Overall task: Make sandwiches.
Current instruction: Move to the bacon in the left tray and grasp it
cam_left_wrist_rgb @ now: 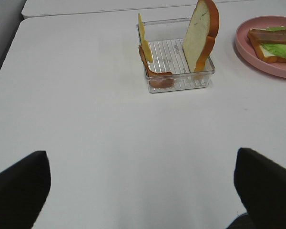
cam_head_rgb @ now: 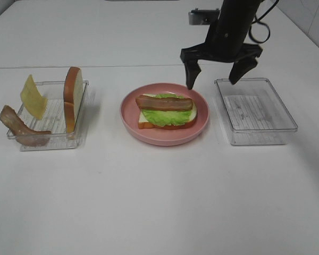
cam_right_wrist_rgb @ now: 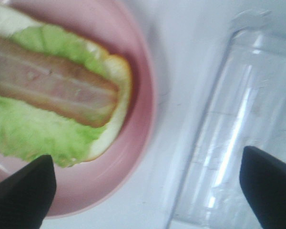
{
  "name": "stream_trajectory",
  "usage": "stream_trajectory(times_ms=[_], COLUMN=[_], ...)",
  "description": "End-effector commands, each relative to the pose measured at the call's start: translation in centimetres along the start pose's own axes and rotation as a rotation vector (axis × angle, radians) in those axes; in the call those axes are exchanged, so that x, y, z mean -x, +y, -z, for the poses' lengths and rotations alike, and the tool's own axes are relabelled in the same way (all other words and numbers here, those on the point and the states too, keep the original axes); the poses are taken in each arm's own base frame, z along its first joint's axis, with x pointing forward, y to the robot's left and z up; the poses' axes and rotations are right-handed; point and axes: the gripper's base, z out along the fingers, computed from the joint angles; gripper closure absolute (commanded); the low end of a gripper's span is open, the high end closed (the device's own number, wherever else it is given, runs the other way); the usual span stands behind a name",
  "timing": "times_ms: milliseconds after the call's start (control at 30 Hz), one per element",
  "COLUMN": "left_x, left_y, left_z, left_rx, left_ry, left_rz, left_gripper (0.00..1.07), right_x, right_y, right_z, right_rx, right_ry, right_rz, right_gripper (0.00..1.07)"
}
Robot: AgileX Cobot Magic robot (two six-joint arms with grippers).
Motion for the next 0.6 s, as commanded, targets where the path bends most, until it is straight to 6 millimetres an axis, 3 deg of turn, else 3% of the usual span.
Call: stream_trajectory(times_ms=[33,133,200,233,300,400,600], left_x=[0.0,0.0,0.0,0.0,0.0,0.0,0.0], left_y=[0.1,0.1,0.1,0.1,0.1,0.1,0.1], left_z=[0.2,0.2,0.2,0.2,0.2,0.2,0.2], left_rx=[0.002,0.002,0.004,0.004,0.004,0.005,0.005], left_ry=[-0.017,-0.017,-0.017,-0.017,-0.017,-0.017,-0.017], left_rz=[-0.003,-0.003,-0.002,-0.002,-0.002,-0.002,-0.002], left_gripper=[0.06,0.06,0.06,0.06,0.06,0.06,0.06], right_x=[-0.7,-0.7,-1.0,-1.0,-1.5,-1.7,-2.0], right_y=[-4.0,-5.2,-9.8,-9.8,-12.3,-13.4,-13.8], right_z=[2.4,2.5,2.8,2.8,3.4,3.9,4.6], right_rx=[-0.055,-0.044,-0.041,-0.041,-0.048,-0.056,-0.109], right_ry=[0.059,0.057,0.053,0.053,0.040,0.031,0.027], right_rz=[-0.093,-0.125,-0.233,-0.233,-0.292,-0.308,-0.273], right_gripper=[0.09,0.09,0.09,0.09,0.09,0.09,0.09])
